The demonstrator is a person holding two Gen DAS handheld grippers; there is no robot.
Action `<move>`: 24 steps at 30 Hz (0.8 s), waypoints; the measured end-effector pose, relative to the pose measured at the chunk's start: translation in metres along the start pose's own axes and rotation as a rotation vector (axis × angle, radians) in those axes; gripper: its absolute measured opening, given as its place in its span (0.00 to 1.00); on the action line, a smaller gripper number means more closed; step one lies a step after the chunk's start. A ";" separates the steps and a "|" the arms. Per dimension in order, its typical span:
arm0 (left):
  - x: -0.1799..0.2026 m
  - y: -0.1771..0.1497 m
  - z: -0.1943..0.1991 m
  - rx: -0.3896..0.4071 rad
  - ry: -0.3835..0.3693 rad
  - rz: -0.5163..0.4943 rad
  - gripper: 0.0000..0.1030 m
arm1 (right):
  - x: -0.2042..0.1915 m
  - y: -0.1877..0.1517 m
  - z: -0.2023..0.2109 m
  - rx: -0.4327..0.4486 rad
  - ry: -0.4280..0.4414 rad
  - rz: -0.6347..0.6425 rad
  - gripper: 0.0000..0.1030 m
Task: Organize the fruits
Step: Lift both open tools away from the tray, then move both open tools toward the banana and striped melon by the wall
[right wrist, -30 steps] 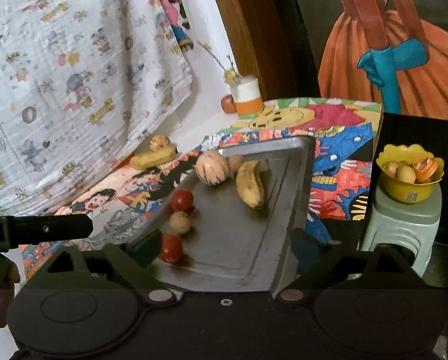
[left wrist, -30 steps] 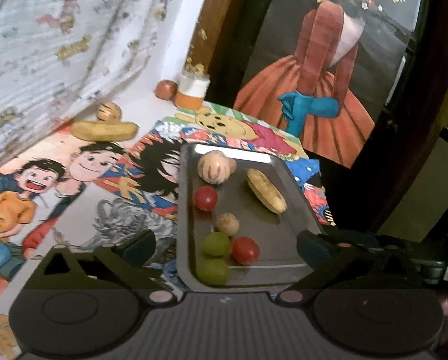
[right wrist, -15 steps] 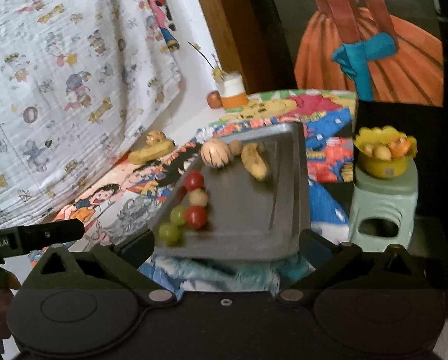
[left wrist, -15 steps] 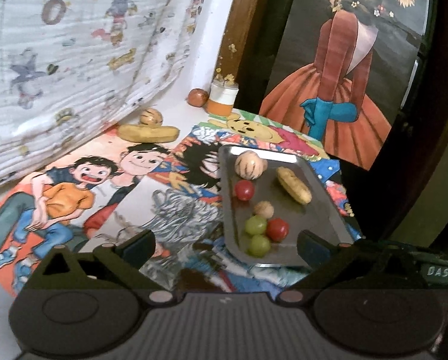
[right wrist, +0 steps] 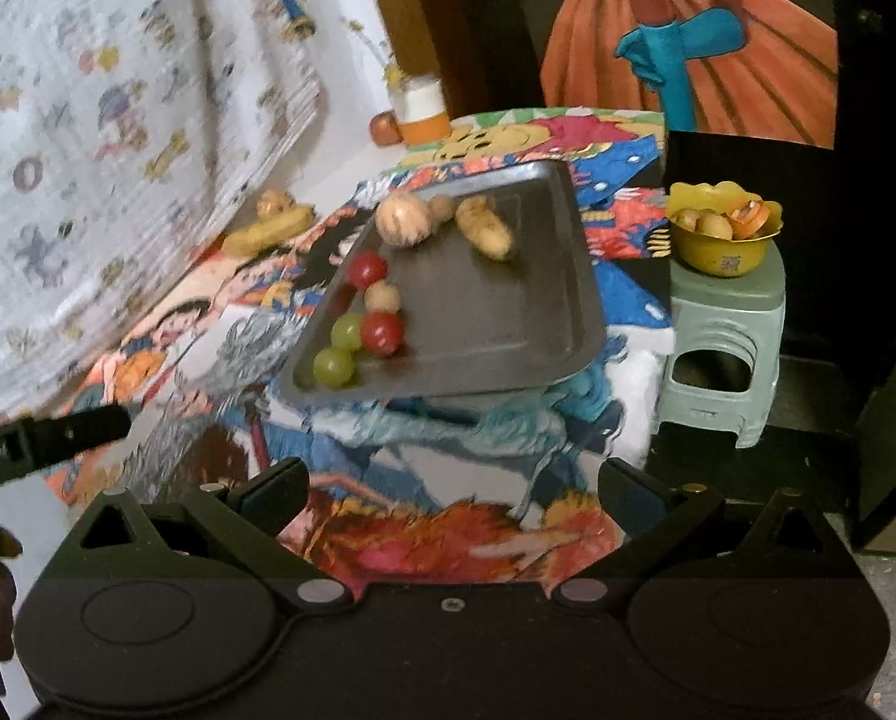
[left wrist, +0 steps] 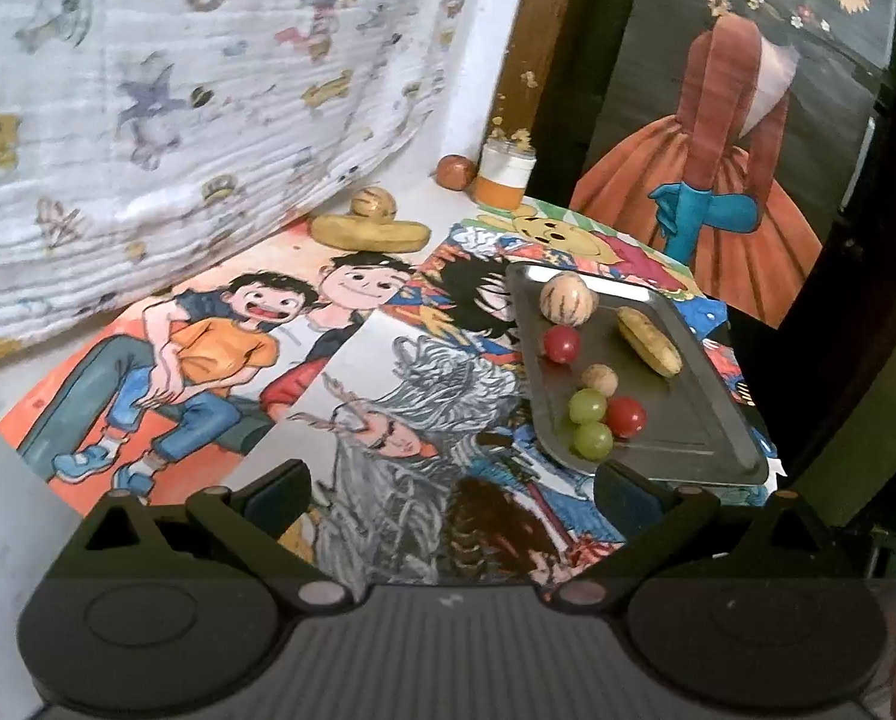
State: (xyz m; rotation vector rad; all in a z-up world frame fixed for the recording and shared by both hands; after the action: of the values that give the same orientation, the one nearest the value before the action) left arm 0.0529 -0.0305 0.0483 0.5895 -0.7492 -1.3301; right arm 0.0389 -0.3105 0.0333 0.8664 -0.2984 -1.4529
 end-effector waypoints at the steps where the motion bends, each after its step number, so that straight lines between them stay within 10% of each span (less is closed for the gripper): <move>1: -0.003 -0.001 0.000 -0.001 0.003 0.005 1.00 | -0.003 -0.002 -0.002 -0.014 0.001 0.008 0.99; 24: -0.088 0.010 0.003 -0.007 0.164 0.183 1.00 | -0.080 0.027 -0.041 -0.118 0.055 0.214 0.99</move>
State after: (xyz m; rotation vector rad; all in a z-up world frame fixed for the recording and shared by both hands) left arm 0.0508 0.0577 0.0452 0.6020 -0.6485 -1.1013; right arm 0.0743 -0.2248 0.0489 0.7538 -0.2538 -1.2338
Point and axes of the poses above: each gripper's, at about its wrist camera, not at the fingertips, and z roughly against the way its jaws point, x to its right, y to its top, the point moved 1 cm from there along -z, roughly the way its jaws point, and after that the axes turned 7 degrees about y, right-handed, at the moved point
